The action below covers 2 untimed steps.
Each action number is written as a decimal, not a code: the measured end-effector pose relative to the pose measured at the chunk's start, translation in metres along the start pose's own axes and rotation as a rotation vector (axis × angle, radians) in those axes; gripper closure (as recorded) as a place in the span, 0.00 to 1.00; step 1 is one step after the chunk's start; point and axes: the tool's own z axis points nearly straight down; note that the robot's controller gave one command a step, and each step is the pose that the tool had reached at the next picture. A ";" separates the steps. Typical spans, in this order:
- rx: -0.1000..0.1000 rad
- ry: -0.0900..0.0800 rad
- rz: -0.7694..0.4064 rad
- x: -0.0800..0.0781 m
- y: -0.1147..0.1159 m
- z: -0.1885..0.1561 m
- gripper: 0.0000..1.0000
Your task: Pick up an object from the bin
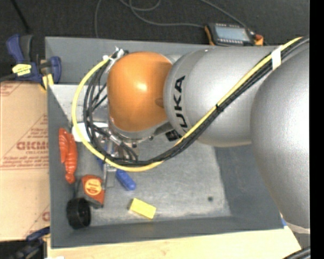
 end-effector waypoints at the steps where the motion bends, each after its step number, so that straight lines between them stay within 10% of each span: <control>1: -0.002 -0.008 0.005 -0.002 -0.001 -0.005 0.00; 2: -0.002 -0.009 -0.015 0.020 0.001 0.045 0.00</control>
Offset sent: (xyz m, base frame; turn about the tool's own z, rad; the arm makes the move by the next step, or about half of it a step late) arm -0.0237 0.0014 -0.0499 -0.0155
